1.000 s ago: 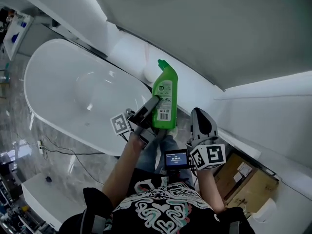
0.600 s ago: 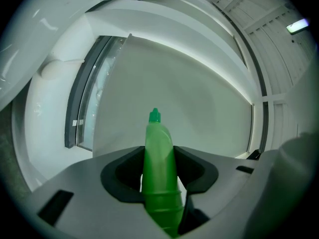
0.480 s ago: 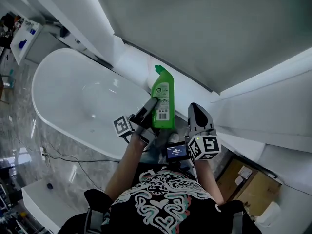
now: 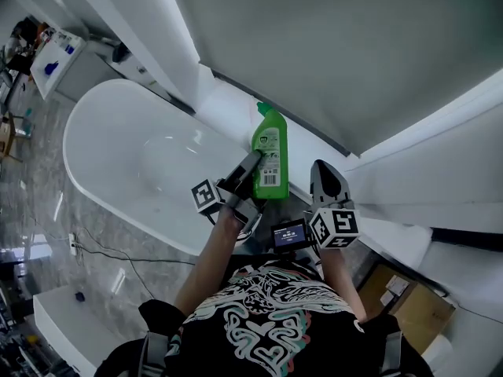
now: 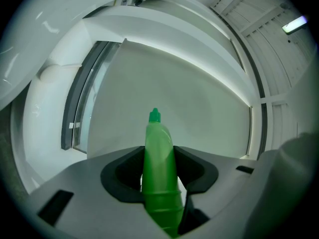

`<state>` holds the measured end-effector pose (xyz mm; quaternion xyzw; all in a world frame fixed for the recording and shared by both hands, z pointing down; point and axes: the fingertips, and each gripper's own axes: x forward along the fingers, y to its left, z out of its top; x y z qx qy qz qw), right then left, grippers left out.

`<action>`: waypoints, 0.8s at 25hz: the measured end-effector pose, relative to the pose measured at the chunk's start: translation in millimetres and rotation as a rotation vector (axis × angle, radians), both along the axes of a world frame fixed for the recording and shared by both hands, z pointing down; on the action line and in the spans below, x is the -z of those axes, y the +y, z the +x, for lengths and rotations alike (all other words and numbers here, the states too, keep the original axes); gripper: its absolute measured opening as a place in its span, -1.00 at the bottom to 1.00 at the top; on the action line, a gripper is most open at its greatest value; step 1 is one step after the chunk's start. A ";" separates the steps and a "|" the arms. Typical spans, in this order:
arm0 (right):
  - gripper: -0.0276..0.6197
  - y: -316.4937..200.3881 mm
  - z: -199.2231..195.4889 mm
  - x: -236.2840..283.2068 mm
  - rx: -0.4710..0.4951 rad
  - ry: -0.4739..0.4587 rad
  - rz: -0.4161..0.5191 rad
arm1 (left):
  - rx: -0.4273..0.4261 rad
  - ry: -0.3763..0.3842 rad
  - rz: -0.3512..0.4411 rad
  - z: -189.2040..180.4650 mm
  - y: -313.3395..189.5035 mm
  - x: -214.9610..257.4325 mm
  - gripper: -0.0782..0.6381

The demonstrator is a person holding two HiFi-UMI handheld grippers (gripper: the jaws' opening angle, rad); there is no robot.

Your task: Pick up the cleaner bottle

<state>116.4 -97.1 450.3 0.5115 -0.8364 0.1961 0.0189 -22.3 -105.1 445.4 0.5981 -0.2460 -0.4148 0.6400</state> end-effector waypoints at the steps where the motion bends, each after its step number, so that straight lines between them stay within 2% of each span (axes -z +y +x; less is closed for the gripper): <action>1: -0.83 -1.7 0.1 1.8 -0.001 0.002 0.006 | 0.000 -0.003 -0.002 -0.2 -0.1 -0.2 -0.28; 10: -0.83 -3.7 -7.9 6.3 0.034 0.008 0.028 | -0.001 0.016 0.003 1.7 -0.6 2.7 -0.28; 20: -0.83 -6.3 -5.3 11.1 0.022 -0.004 0.036 | -0.001 0.021 -0.002 1.0 -0.2 2.0 -0.28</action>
